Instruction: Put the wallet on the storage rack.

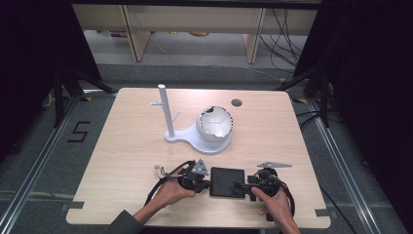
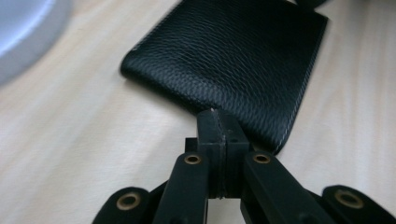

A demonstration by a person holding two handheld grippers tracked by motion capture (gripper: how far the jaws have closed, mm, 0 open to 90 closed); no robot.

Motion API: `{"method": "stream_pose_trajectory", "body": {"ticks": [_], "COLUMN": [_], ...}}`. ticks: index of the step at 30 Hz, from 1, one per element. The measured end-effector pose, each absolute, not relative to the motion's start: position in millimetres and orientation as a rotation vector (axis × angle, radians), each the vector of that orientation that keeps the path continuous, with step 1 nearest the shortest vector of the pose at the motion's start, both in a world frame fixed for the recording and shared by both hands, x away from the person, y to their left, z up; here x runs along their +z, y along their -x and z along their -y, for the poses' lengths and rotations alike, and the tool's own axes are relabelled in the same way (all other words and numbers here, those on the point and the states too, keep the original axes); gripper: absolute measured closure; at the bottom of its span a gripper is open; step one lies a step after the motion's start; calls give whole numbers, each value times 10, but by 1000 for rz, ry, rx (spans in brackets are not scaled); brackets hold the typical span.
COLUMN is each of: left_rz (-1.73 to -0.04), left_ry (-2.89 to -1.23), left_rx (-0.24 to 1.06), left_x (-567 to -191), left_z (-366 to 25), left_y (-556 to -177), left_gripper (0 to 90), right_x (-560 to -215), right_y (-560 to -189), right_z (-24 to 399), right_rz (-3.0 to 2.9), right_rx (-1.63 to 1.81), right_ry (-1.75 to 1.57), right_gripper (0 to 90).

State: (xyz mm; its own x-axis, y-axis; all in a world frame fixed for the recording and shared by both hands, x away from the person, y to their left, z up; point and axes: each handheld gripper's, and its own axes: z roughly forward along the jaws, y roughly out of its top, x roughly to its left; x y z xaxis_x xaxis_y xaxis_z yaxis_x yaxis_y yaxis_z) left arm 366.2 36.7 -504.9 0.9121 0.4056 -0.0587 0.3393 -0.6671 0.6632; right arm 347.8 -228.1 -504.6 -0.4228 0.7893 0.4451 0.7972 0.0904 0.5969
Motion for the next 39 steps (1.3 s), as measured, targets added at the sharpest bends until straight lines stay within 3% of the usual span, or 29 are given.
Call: {"method": "stream_pose_trajectory", "body": {"ticks": [11, 28, 31, 32, 39], "left_rz": [-491, -463, -465, -471, -443], "left_ry": [-2354, -2374, -2376, -2374, -2390], "left_rx": [44, 74, 75, 71, 92], "left_x": [-5057, -5051, -5049, -5050, -5040], "left_z": [-264, -230, -230, -225, -198], "left_y": [-3558, -3520, -3519, -3506, -3487], "left_gripper": [888, 885, 886, 885, 872], "right_x": [-5071, -5094, -5065, -5093, -5054], "right_y": [-3550, -3573, -3556, -3560, -3524], "right_z": [2287, 2404, 2431, 2423, 2243], "right_rz": [2325, 2075, 2030, 1976, 2090], "right_rx": [-1291, -1334, -1323, -1342, -1331], "right_ry": [1687, 1767, 1773, 1735, 1609], "right_gripper": [276, 356, 394, 491, 593]}}
